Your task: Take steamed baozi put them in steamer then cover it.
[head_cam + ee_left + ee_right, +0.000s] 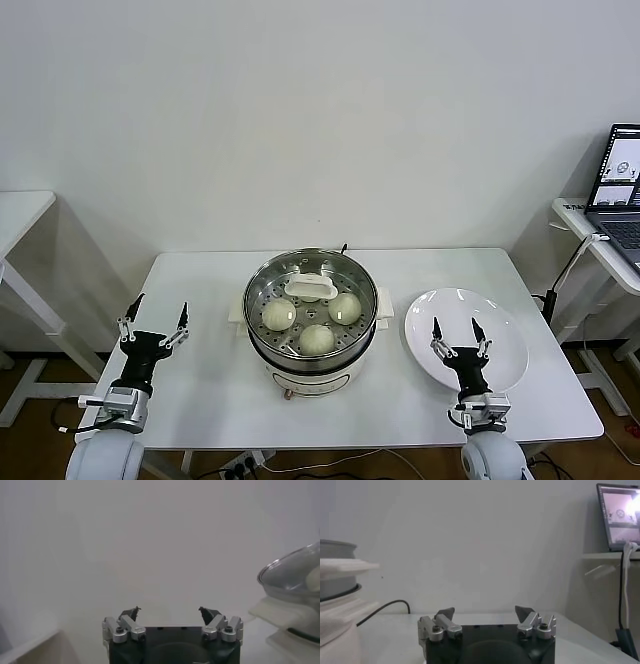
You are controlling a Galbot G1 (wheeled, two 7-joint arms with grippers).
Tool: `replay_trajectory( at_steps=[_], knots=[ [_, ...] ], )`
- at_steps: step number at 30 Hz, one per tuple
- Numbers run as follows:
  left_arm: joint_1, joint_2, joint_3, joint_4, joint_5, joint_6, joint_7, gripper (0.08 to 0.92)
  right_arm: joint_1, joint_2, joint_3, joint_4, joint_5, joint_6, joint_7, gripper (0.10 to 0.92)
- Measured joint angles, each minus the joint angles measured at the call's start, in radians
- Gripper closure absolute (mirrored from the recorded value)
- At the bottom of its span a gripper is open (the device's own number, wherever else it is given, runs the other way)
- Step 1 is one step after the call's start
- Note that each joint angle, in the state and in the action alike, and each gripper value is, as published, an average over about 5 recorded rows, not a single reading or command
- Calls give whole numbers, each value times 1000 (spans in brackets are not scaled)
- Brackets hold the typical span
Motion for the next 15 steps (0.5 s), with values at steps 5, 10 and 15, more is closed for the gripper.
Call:
replay_trajectory(
  at_steps=[5, 10, 15],
  knots=[
    [0, 4, -1, 15, -17, -18, 5, 177, -7, -1, 0, 6, -2, 0, 0, 203],
    [3, 2, 1, 21, -27, -31, 7, 177, -15, -1, 1, 11, -9, -2, -1, 203],
    [4, 1, 2, 29, -32, -45, 9, 177, -19, 1, 5, 16, -13, -6, -2, 203]
  ],
)
